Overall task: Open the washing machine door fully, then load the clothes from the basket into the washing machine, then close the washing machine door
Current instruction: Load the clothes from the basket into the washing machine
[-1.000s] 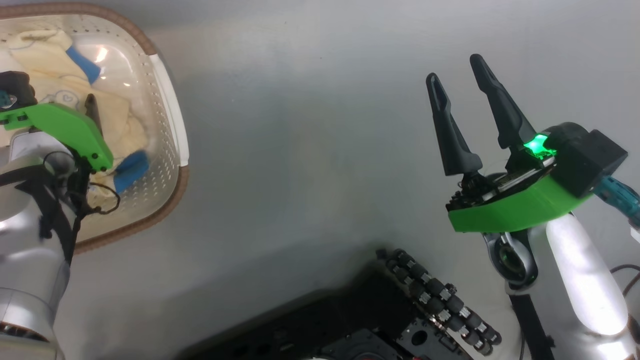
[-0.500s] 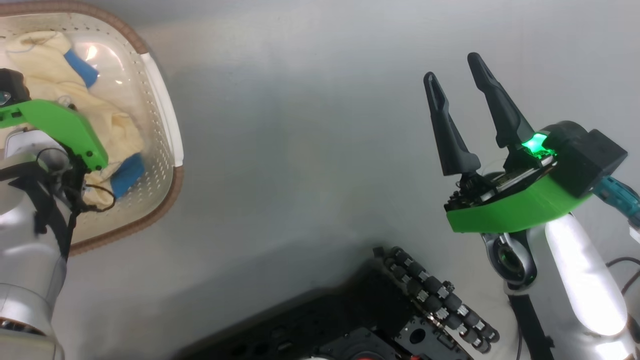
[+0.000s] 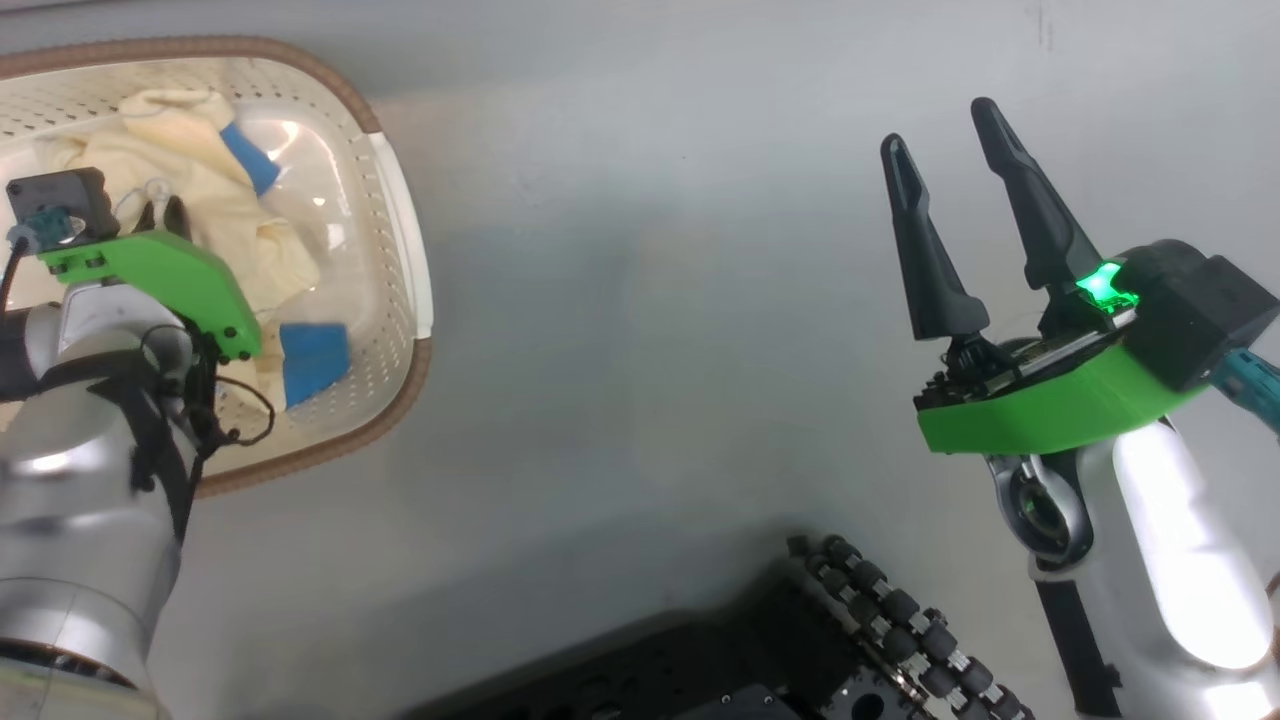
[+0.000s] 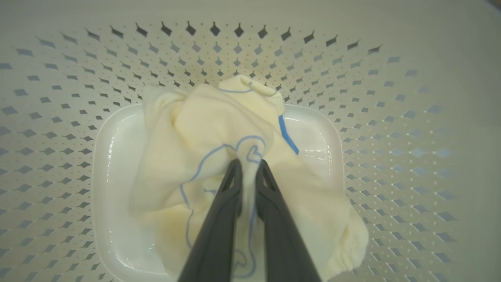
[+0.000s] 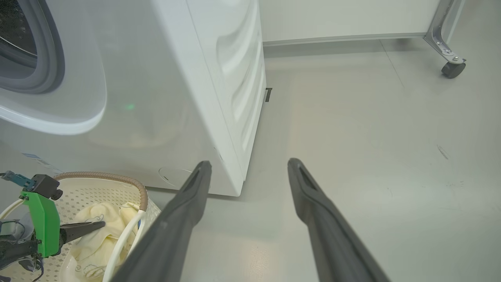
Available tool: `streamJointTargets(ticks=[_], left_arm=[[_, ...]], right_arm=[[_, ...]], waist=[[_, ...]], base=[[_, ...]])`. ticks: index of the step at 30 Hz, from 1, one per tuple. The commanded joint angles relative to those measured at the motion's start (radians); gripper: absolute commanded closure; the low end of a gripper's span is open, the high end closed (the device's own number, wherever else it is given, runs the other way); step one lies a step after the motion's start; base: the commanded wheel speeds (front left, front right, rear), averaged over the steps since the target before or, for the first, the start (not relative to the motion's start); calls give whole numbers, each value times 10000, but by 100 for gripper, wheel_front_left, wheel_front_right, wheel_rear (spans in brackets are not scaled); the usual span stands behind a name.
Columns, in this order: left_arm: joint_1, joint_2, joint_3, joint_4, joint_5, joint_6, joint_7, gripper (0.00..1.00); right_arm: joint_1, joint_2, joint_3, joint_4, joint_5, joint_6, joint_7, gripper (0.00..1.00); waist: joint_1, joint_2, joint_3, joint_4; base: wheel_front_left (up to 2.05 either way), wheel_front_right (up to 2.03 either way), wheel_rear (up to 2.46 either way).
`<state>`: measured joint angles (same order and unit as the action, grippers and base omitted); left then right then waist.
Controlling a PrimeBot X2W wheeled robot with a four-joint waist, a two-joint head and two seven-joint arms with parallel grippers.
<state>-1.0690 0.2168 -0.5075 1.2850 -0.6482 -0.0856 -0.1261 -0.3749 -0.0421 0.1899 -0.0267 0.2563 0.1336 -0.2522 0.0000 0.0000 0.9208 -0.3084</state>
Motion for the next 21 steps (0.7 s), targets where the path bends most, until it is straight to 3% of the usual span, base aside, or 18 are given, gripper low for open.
streamJointTargets(ticks=[1, 11, 21], left_arm=[[333, 95, 53, -125, 127, 84, -480, 100], [892, -167, -5, -960, 445, 551, -1342, 100], [3146, 112, 1065, -4866, 1575, 1508, -1355, 100]], right_arm=[[430, -81, -35, -207, -156, -29, -95, 0], [798, -81, -516, -48, -677, -29, -95, 0], [1464, -81, -753, 262, -1141, -29, -95, 0]], waist=[[0, 0, -415, 334], [0, 0, -1748, 1078], [0, 0, -3444, 1679]], base=[[0, 0, 0], [0, 0, 0], [0, 0, 0]])
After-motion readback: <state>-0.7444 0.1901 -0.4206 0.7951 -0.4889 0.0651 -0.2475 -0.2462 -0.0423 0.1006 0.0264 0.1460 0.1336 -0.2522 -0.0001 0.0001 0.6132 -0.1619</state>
